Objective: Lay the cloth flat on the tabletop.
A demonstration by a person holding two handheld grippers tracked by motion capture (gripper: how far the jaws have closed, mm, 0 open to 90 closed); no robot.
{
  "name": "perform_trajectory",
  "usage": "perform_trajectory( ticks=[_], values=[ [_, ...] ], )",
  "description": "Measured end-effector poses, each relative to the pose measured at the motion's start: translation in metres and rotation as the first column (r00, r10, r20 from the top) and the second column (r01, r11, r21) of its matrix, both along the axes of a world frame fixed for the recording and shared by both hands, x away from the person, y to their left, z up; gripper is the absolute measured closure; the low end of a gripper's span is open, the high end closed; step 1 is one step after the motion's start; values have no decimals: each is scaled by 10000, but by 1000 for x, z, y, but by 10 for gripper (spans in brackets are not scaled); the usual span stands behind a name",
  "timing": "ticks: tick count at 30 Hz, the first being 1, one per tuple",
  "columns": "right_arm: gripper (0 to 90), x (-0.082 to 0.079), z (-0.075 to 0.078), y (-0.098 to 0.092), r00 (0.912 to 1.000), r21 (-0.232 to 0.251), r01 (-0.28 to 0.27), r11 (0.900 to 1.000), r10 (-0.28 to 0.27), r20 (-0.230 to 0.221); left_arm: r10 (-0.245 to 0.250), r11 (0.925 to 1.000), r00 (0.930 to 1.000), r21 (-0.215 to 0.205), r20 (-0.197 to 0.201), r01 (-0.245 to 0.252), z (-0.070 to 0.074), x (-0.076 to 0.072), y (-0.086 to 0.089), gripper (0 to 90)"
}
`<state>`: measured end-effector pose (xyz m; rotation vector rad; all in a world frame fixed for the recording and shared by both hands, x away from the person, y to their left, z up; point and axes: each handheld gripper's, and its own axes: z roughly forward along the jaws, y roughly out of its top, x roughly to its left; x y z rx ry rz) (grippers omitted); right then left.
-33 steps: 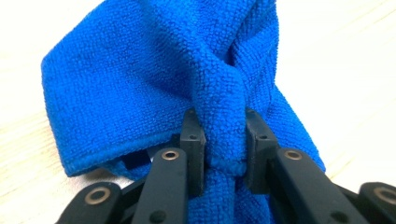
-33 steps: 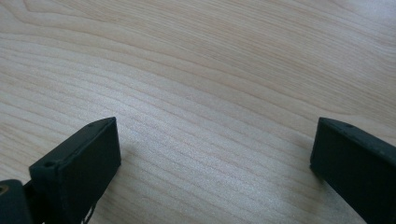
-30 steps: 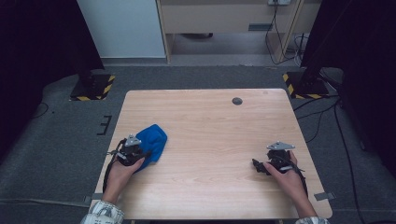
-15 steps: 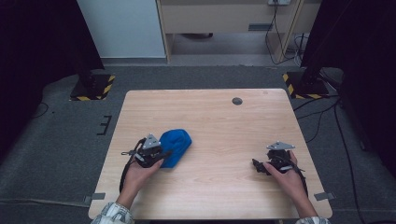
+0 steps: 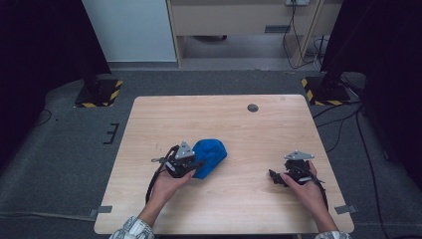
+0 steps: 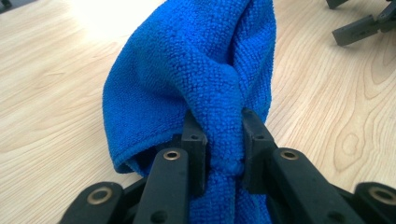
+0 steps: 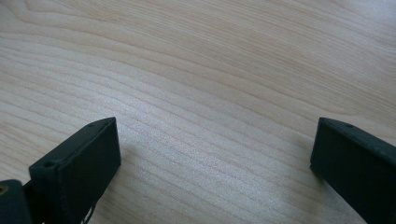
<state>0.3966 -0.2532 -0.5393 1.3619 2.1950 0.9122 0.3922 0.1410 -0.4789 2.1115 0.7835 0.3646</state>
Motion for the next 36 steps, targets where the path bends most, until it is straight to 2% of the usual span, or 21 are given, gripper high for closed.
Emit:
perform_trajectory(
  ticks=[4, 10, 15, 17, 21, 24, 27, 29, 31, 33, 34, 36],
  values=[
    [16, 0, 0, 0, 10000, -3, -1, 10000, 1, 4, -182, 9997, 9998, 138, -91, 183, -4, 4, -17, 743],
    [15, 0, 0, 0, 10000, 6, -14, 10000, 14, -25, -488, 9988, 9984, 24, -272, 489, -8, 4, -40, 742],
    [15, 0, 0, 0, 10000, 4, -17, 10000, 17, -22, -322, 9990, 9988, 296, -361, 333, -16, 8, -54, 738],
    [15, 0, 0, 0, 10000, 4, -15, 10000, 15, -22, -290, 9978, 9988, 586, -400, 313, -21, 9, -56, 731],
    [16, 0, 0, 0, 10000, 7, -13, 10000, 13, -24, -29, 9971, 9988, 757, -492, 67, -31, 11, -54, 663],
    [16, 0, 0, 0, 10000, 4, -20, 10000, 20, -25, 110, 9984, 9989, 560, -459, -84, -29, 11, -53, 525],
    [27, 0, 0, 0, 10000, 11, -21, 10000, 21, -4, 188, 9998, 9997, 69, -145, -187, -20, 8, -51, 392],
    [97, 0, 1, -1, 9999, 64, 14, 10000, -15, 129, 183, 9997, 9998, -157, 110, -182, -14, 7, -49, 346],
    [113, -2, 5, -1, 9997, 123, 6, 9999, -9, 239, 167, 9989, 9996, -431, 238, -157, -8, 6, -47, 307],
    [187, -4, 10, 0, 9987, 260, -57, 9996, 44, 506, 218, 9972, 9993, -715, 295, -196, -3, 5, -44, 296],
    [192, -5, 13, 1, 9979, 332, -85, 9994, 63, 641, 219, 9959, 9992, -879, 339, -189, 0, 4, -43, 292],
    [249, -7, 17, 4, 9966, 512, -113, 9986, 71, 823, 220, 9948, 9987, -1000, 453, -174, 5, 4, -40, 290]
  ],
)
